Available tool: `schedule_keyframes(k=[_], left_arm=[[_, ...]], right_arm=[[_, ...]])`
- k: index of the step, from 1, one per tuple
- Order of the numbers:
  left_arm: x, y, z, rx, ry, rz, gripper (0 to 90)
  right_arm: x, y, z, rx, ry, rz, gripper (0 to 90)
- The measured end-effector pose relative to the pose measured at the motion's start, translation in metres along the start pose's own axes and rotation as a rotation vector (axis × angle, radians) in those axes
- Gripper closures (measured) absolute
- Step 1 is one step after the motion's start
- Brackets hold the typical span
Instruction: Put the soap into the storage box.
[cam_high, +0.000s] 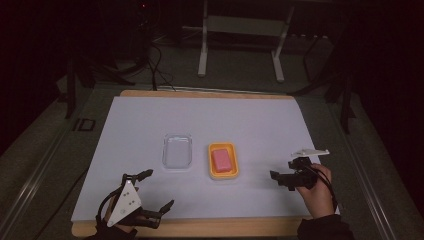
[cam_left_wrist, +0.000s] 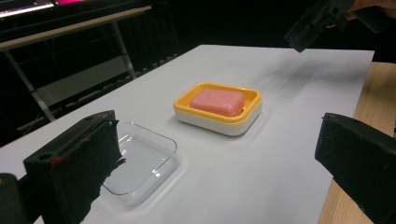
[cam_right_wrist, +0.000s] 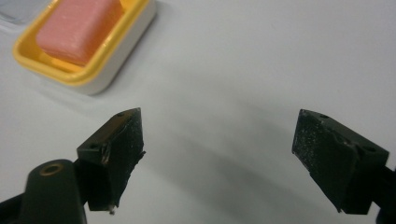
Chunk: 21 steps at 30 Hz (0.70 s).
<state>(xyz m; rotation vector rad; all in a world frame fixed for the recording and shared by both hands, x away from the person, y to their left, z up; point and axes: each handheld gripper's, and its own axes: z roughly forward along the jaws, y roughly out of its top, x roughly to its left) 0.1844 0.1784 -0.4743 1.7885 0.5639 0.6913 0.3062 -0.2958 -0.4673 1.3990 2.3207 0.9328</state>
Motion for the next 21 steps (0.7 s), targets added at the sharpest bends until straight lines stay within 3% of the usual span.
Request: schedule_keyframes(k=[16, 21], left_arm=[[-0.001, 0.000, -0.001, -0.001, -0.007, 0.009, 0.6], [-0.001, 0.000, -0.001, -0.002, -0.013, 0.009, 0.6]], right_arm=[[-0.019, -0.029, -0.008, 0.011, -0.037, 0.040, 15.8], [-0.017, -0.031, -0.004, 0.001, -0.035, 0.025, 15.8]])
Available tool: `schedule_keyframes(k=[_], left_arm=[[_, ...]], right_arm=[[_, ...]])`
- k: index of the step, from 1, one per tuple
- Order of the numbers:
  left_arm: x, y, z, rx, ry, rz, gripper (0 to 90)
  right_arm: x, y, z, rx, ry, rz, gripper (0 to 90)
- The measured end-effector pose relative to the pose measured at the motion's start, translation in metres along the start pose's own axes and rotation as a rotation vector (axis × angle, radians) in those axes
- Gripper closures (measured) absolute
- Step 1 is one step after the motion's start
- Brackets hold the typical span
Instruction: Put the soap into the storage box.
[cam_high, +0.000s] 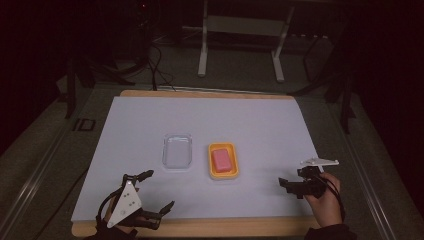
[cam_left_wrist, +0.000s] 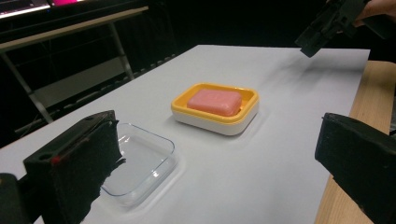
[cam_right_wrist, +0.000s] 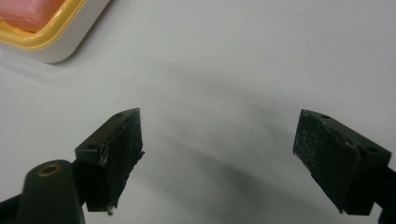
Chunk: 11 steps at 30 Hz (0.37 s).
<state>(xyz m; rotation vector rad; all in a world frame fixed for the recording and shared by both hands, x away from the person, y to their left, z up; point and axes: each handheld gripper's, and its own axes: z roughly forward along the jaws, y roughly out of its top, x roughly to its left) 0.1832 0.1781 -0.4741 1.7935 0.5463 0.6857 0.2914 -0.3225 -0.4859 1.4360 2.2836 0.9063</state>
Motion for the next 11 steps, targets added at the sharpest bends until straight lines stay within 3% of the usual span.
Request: schedule_keyframes(k=[11], left_arm=[[0.0002, 0.0002, 0.0006, 0.003, -0.004, -0.001, 0.6]], right_arm=[[-0.0003, -0.0013, 0.0061, -0.005, 0.009, -0.013, 15.9]])
